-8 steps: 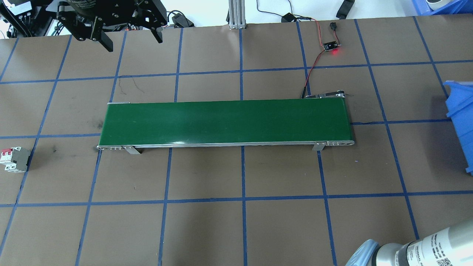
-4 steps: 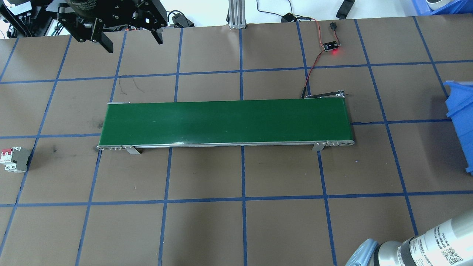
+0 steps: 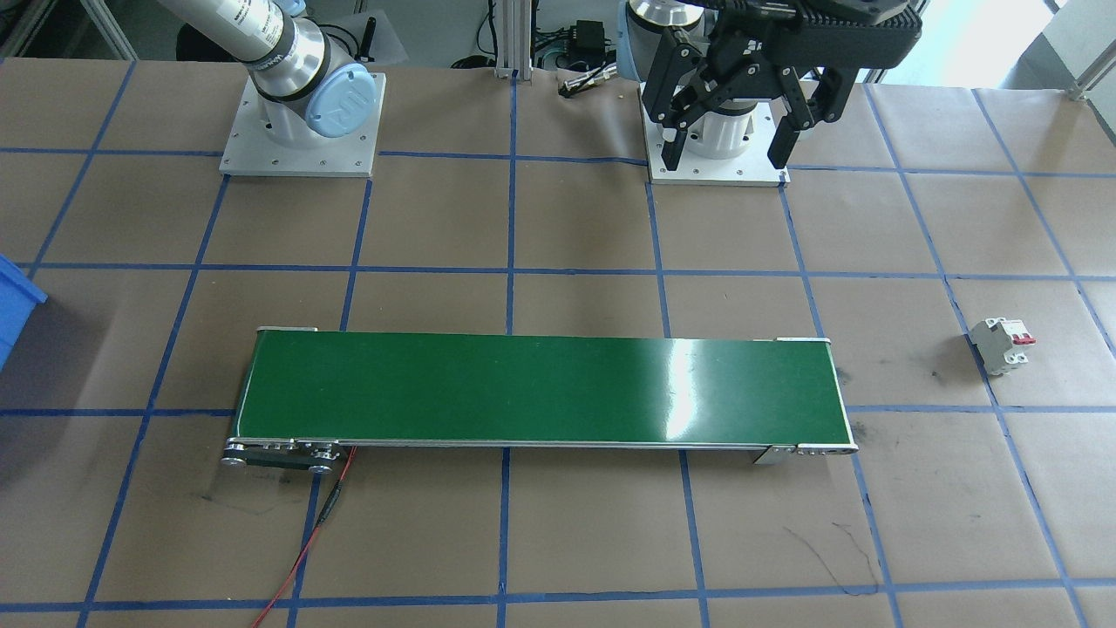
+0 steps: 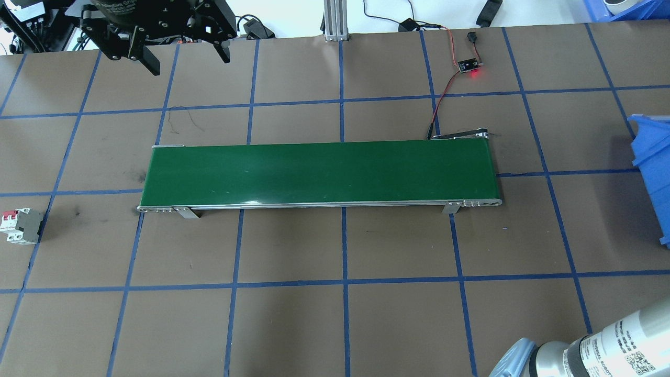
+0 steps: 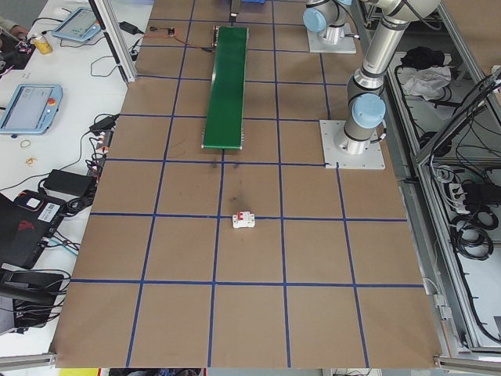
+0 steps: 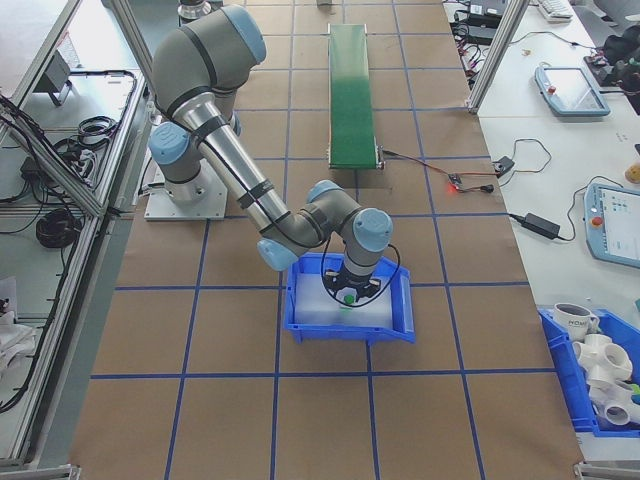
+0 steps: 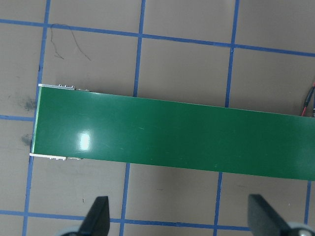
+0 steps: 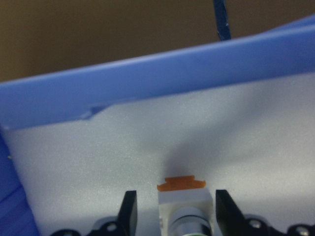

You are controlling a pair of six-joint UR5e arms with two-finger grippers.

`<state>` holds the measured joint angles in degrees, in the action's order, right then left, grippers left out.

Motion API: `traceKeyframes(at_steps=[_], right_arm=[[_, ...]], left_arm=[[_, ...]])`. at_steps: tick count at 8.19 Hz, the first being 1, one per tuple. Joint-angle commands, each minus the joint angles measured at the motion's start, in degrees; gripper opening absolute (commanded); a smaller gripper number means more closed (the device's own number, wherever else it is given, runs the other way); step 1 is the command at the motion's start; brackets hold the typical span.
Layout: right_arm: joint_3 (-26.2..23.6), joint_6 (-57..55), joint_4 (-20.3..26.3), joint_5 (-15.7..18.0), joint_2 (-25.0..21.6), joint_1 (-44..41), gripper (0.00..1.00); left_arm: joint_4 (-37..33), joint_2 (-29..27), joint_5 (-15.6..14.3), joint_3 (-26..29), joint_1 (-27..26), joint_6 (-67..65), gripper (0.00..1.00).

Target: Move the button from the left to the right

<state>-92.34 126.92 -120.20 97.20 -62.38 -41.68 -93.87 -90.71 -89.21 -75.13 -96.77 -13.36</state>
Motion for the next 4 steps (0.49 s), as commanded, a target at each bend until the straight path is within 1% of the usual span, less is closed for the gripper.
traceKeyframes(at_steps=[1,2,3,4], right_arm=[[-0.12,-1.32,1.02,-0.08,-5.70,0.02,0.98],[-0.12,-4.37,5.20,-0.17,-9.04,0.11,0.99],[-0.12,-9.71,11.07,-0.17,-12.73,0.11,1.00],[-0.21,-14.98,15.92,-0.43,-18.16,-0.50,1.00]], left_arm=[[0.00,0.01,0.00,-0.02,0.00,0.00,1.00],[0.00,0.01,0.00,-0.02,0.00,0.00,1.00],[0.00,-0.08,0.00,-0.02,0.00,-0.09,1.00],[0.00,-0.16,0.00,-0.02,0.00,-0.18,1.00]])
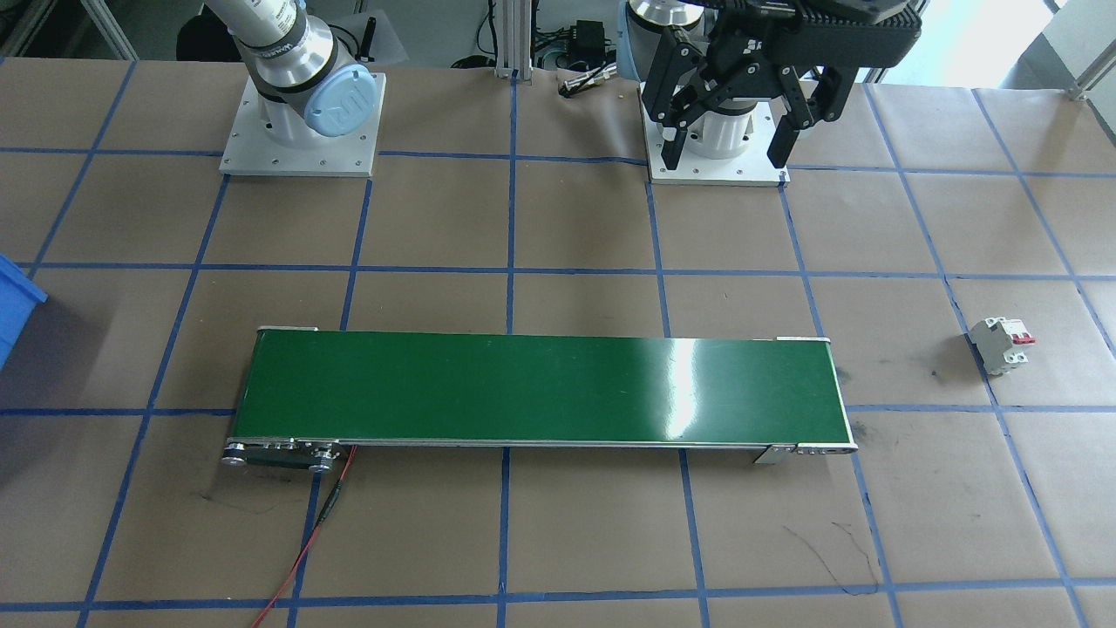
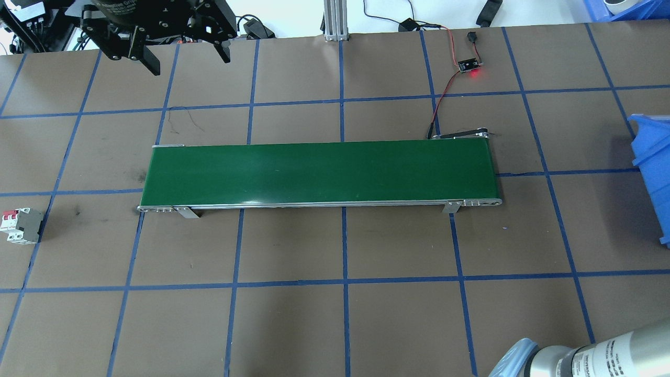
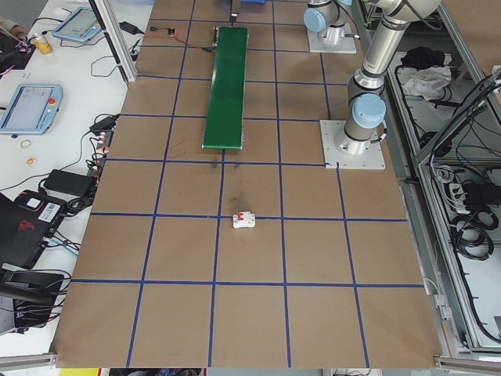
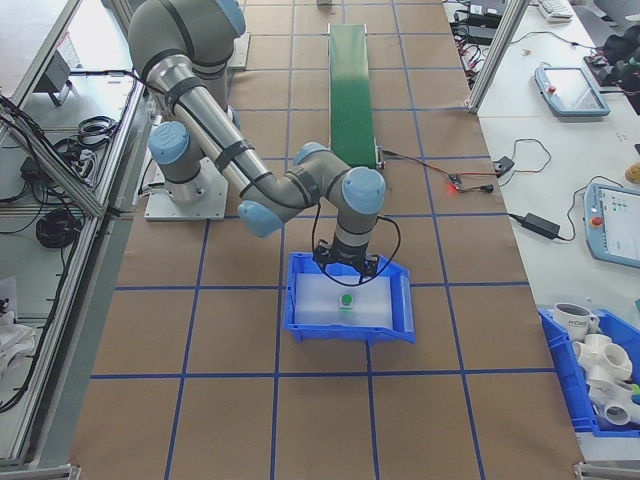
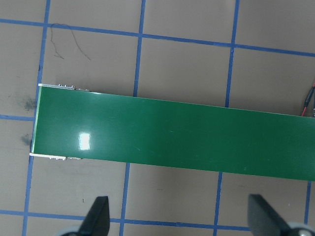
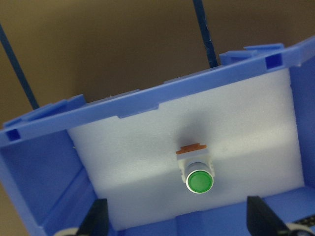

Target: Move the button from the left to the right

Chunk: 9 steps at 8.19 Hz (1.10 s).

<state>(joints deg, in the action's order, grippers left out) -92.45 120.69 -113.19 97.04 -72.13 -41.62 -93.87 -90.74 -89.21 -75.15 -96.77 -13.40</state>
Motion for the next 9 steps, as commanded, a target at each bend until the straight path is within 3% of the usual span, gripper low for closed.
traceKeyframes(at_steps=[1,4,6,9], right_arm=[[-0.19,-14.81,14.86,-1.15,-12.99,-1.96,1.00],[0.25,-32.54,21.15,-1.68,-19.17,-12.75,1.00],[0.69,-50.02,26.86,-5.28,-20.68,-20.13,1.00],[1.04,-80.32,26.88,-5.29,-20.86,-36.55,1.00]], left_arm=[[0.00,-0.05,0.00,0.26,0.00,-0.48,1.00],[0.00,0.30,-0.18,0.17,0.00,-0.40,1.00],[0.00,0.48,-0.27,0.17,0.00,-0.74,1.00],[0.00,3.47,-0.44,-1.40,0.00,-1.09,1.00]])
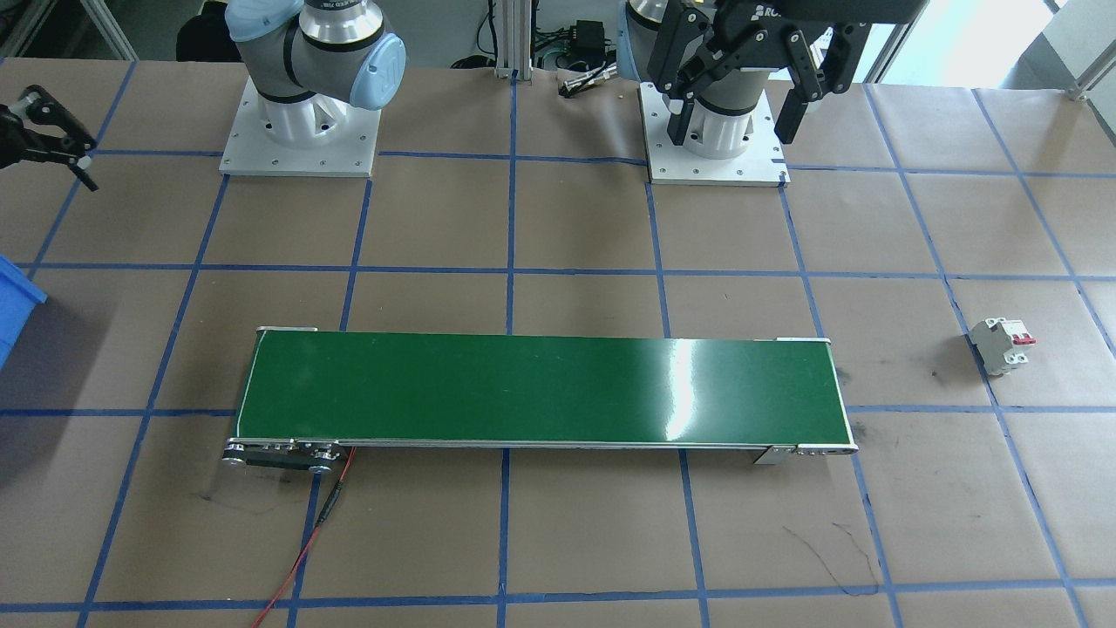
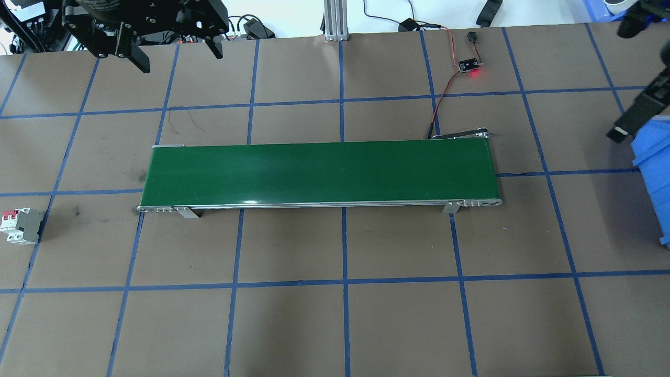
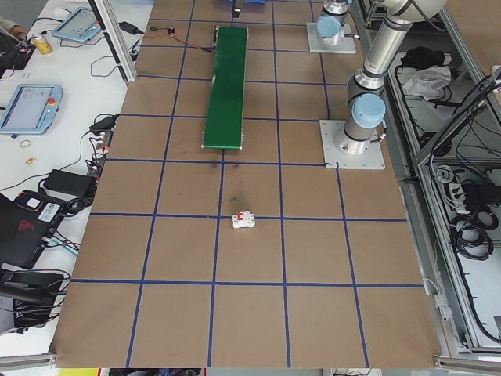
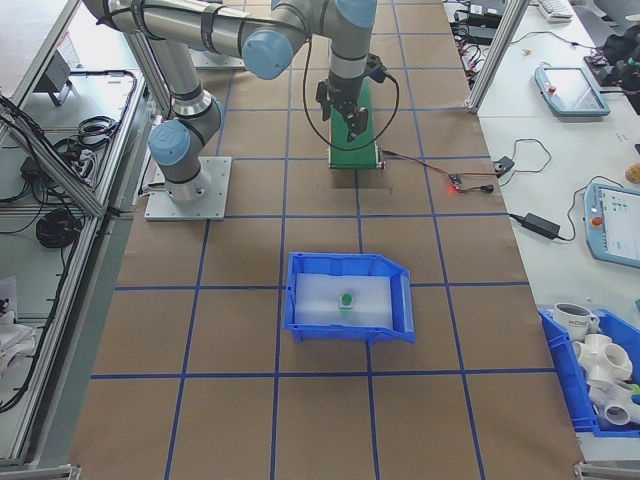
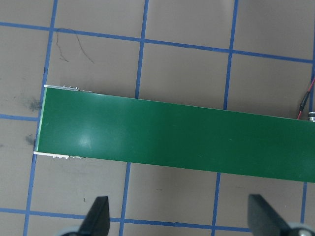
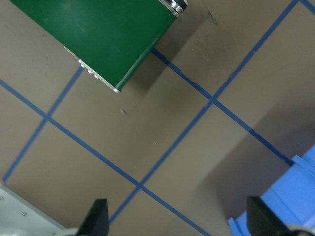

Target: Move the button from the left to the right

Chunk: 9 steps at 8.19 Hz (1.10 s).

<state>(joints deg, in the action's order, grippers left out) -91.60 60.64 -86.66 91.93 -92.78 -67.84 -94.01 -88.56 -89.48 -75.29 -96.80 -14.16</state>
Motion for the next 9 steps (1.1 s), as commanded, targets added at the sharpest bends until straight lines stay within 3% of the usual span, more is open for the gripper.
traceKeyframes(at_steps=[1,4,5,6,7,8,9], right_arm=[[0.72,-28.04,0.09,-0.08,-0.21,-16.12,1.00],[1.60,-56.34,0.00,-0.35,-0.04,-26.98,1.00],[1.60,-59.90,0.00,-1.91,-0.12,-27.34,1.00],[1.60,-60.89,-0.08,-3.76,-0.04,-27.34,1.00],[1.60,-61.51,-0.09,-3.69,-0.04,-27.34,1.00],[1.60,-62.48,-0.17,-3.16,-0.04,-27.26,1.00],[1.60,-62.57,-0.26,-3.33,-0.04,-27.34,1.00]], left_arm=[[0.58,1.20,0.00,-1.88,0.03,0.62,1.00],[3.13,2.77,-2.53,-2.15,0.03,0.54,1.00],[2.96,3.31,-7.50,-1.97,0.03,0.72,1.00],[2.69,3.22,-9.73,-1.97,0.03,0.54,1.00],[1.56,2.79,-8.36,-1.80,0.03,0.02,1.00],[1.37,2.78,-4.78,-1.88,0.03,-0.07,1.00],[1.11,2.52,-4.48,-1.71,0.03,-0.07,1.00]])
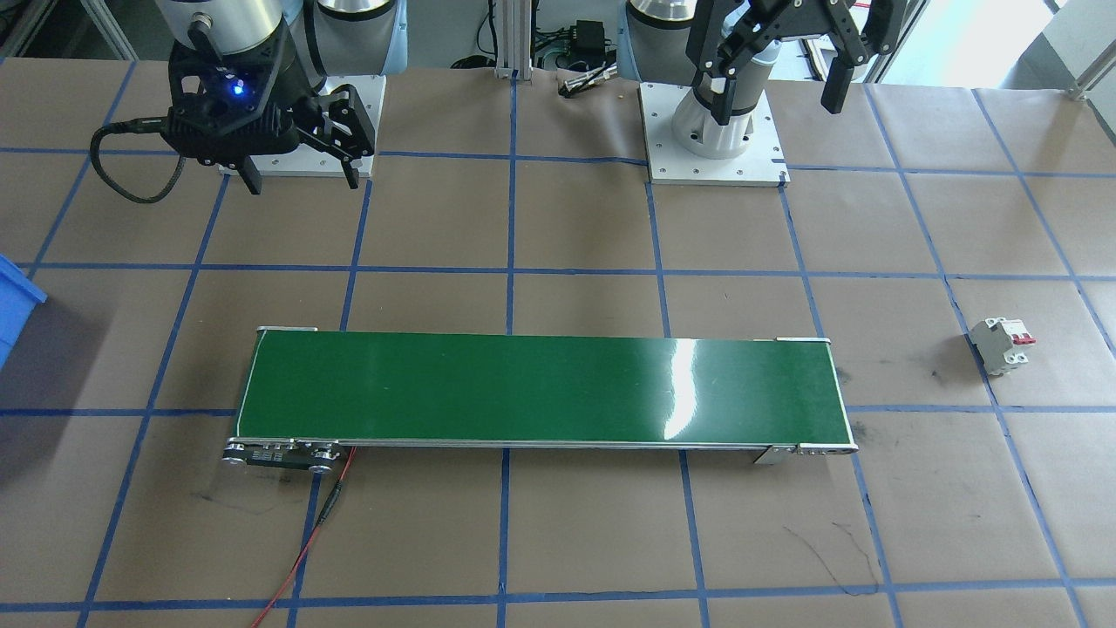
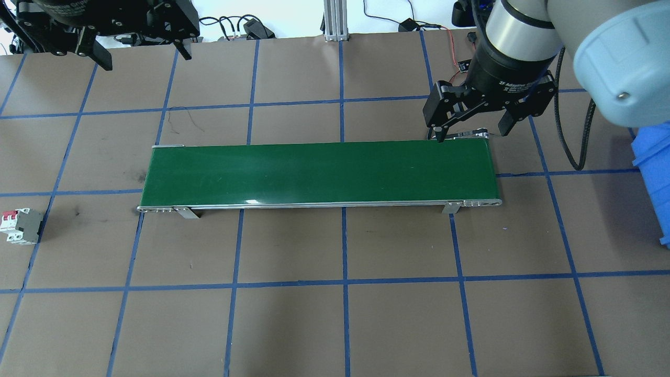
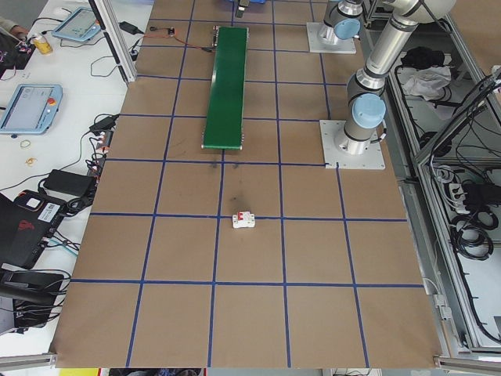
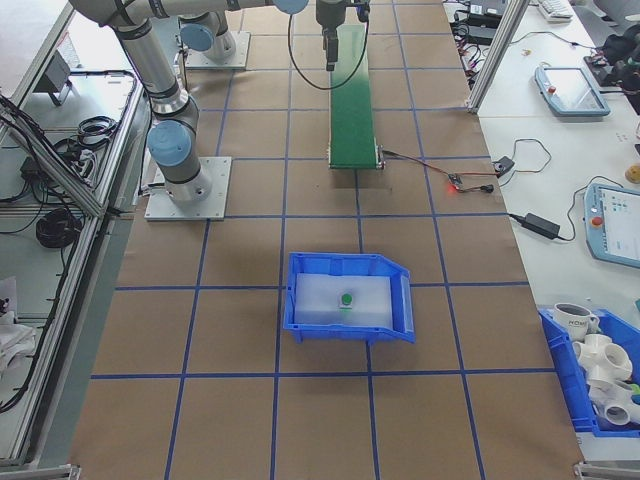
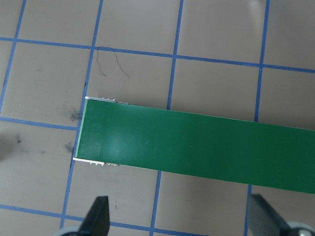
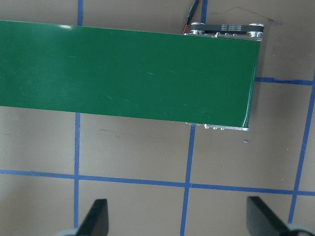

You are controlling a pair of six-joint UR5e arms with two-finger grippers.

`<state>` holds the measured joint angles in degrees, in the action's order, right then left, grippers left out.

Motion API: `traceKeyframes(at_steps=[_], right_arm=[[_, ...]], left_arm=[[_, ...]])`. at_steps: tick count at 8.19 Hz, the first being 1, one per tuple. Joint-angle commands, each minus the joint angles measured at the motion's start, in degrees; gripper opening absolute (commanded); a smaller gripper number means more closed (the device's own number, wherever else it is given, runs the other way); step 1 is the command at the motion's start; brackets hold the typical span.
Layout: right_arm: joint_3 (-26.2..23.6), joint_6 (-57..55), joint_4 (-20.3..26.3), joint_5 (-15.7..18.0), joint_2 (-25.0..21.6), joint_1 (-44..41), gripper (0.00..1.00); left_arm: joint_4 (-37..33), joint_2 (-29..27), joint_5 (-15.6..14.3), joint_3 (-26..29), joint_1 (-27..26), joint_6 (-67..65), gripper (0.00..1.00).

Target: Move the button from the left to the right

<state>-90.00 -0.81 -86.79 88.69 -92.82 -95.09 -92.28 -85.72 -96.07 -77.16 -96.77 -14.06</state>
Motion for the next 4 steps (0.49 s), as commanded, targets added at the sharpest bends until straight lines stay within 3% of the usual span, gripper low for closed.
traceKeyframes(at_steps=[1,3,4], right_arm=[[0.00,-1.12,-0.14,0.42,0.10,-0.01,1.00],[0.00,-0.51,-0.23,0.78,0.19,-0.01,1.00],[0.00,-0.24,-0.31,0.78,0.27,0.07,1.00]], left_arm=[[-1.49,-0.41,2.63,0.17,0.00,-0.35,1.00],[-3.79,-0.93,6.06,0.17,0.00,0.34,1.00],[-5.18,-1.29,5.98,0.52,0.00,0.61,1.00]])
